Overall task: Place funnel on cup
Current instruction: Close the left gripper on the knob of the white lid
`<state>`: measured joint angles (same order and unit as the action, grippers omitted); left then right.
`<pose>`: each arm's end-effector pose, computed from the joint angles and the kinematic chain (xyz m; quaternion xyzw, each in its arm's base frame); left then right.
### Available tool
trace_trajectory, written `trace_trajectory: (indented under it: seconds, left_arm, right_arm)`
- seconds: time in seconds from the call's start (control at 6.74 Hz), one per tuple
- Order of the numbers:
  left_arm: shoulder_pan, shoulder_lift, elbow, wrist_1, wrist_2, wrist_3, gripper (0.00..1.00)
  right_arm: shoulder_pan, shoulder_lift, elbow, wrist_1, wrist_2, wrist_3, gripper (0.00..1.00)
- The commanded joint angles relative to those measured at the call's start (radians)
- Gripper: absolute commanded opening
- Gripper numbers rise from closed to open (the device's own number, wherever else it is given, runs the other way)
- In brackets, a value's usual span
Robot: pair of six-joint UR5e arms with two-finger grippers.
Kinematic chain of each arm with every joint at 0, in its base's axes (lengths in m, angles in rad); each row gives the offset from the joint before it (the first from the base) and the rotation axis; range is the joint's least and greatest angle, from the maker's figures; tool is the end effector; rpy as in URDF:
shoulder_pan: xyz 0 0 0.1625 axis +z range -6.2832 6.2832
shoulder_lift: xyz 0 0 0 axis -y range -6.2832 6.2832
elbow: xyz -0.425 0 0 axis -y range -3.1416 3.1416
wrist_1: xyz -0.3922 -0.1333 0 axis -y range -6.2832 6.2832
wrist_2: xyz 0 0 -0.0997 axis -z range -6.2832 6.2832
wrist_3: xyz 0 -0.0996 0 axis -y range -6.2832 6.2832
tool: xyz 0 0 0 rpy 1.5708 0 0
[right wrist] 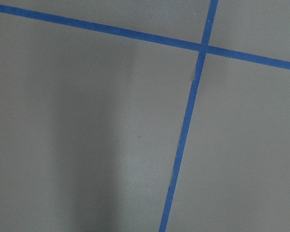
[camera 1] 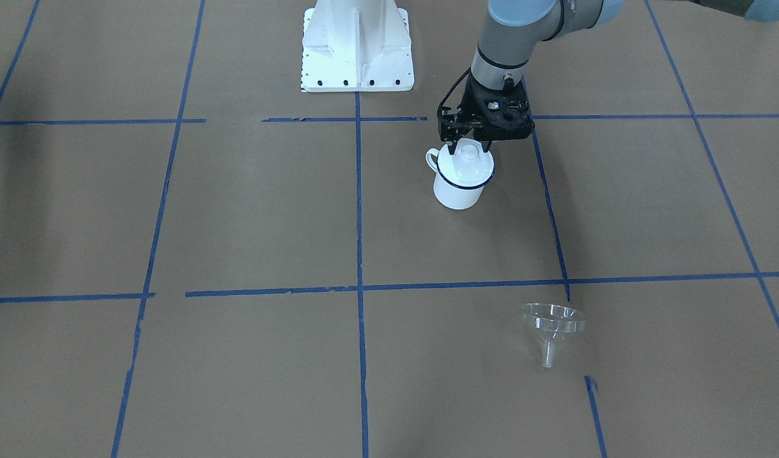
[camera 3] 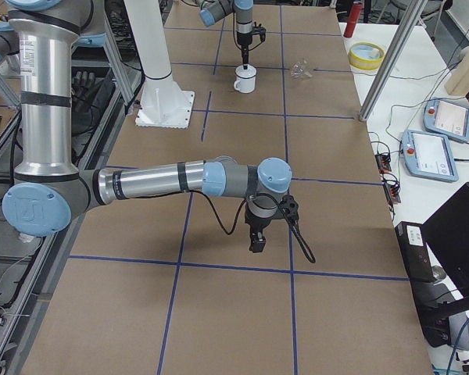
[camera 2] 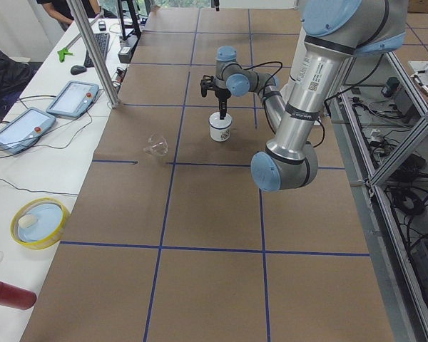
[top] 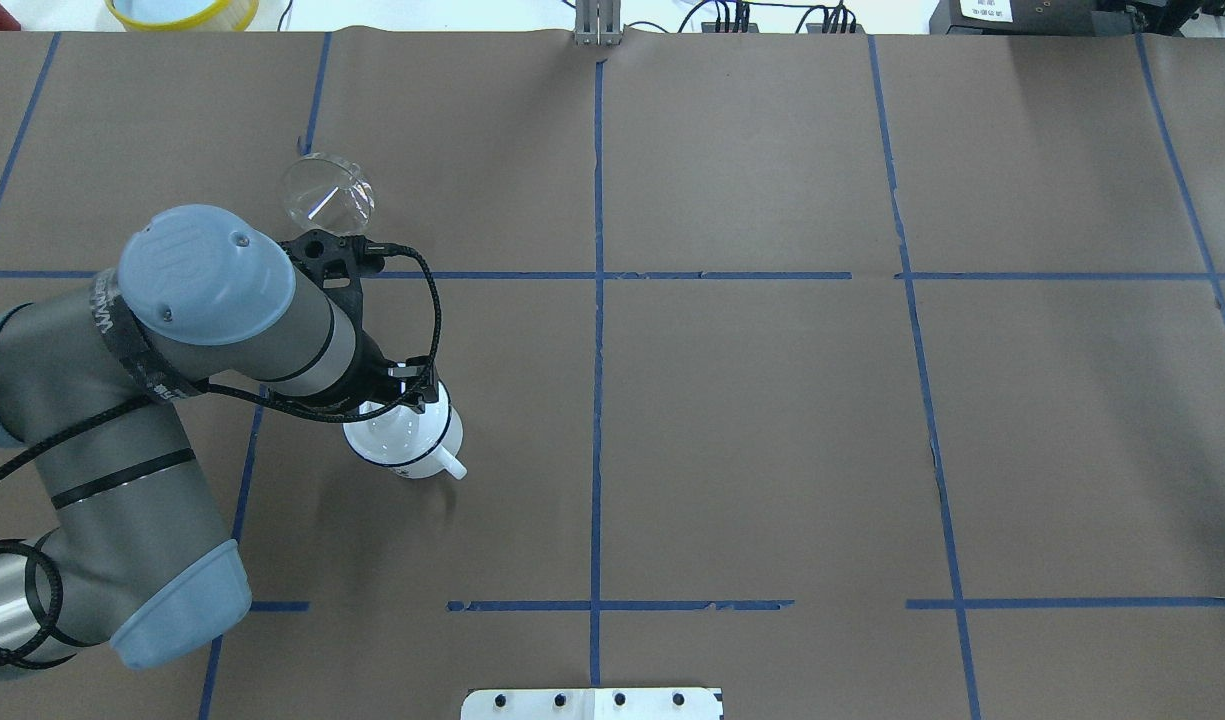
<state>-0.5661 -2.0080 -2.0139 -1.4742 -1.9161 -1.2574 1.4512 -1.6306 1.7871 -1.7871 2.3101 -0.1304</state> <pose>0.4247 -0.3879 0.2412 0.0165 0.4080 -0.0496 0.9115 0.0112 -0.4618 0.6050 -0.0259 -0.3613 -0.1055 0.9261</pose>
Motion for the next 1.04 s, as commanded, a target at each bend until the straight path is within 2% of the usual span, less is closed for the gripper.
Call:
trace_trajectory:
  seconds: [0.0,0.89]
  left_arm:
    - [-0.001,-0.001,0.000,0.002,0.002,0.003,0.63]
    - [-0.023,-0.003,0.017,0.003,0.002,0.019,0.61]
  right_arm:
    - [0.000,0.000,-0.001,0.000,0.000,0.000,1.00]
    - [0.000,0.000,0.000,0.000,0.000,0.000,1.00]
